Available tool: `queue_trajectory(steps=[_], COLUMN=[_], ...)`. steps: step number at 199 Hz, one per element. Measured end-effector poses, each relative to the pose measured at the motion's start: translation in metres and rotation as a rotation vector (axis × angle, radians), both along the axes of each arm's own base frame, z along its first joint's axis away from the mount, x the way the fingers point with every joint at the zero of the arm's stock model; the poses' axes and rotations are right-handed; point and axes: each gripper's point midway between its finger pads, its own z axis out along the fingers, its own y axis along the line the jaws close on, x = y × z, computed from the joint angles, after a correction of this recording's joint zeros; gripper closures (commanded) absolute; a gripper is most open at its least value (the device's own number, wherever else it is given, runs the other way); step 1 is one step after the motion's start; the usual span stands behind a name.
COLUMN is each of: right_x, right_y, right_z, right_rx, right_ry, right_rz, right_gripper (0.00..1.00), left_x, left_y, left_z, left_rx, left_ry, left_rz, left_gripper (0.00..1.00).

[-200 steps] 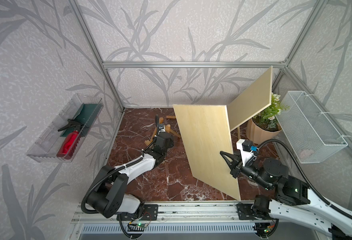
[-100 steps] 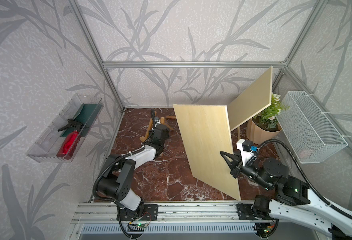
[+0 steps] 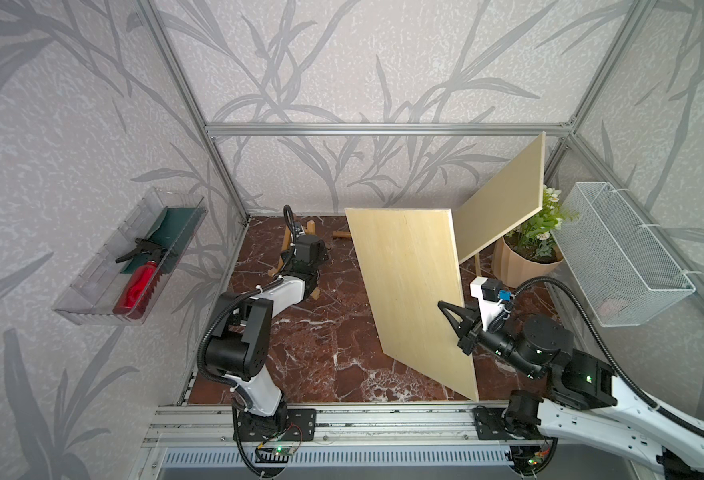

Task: Disassemble the easel
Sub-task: Move the easel to the center of the board.

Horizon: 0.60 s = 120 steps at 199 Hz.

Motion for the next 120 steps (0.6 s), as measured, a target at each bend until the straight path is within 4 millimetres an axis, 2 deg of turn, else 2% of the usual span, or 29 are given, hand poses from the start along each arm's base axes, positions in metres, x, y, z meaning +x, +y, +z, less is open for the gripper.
queue_trajectory(steps=[50,84,102,120], right_x=[0.002,0.004,0.005,0.006], right_y=[-0.001,0.000,0.000,0.002], right_z=[0.000,-0.001,-0.001,0.001], right_rx=[0.005,0.011,0.012,0.007], right_ry=[0.008,0.017,0.019,0.021], right_rz=[-0.015,-0.026,-0.028,-0.028], right_gripper=[1.00,1.00,1.00,1.00], left_x=[-0.023,-0.046,-0.058,-0.071], left_y=[-0.011,-0.019,-0.028,-0.039], left_z=[0.020,0.023,0.025,0.038], left_rx=[-0.119,-0.194,-0.229,-0.261], left_ry=[-0.031,-0.026,-0.011,-0.015], left_rz=[-0.048,-0.084,-0.110,-0.140], left_gripper=[0.01,0.01,0.01,0.01])
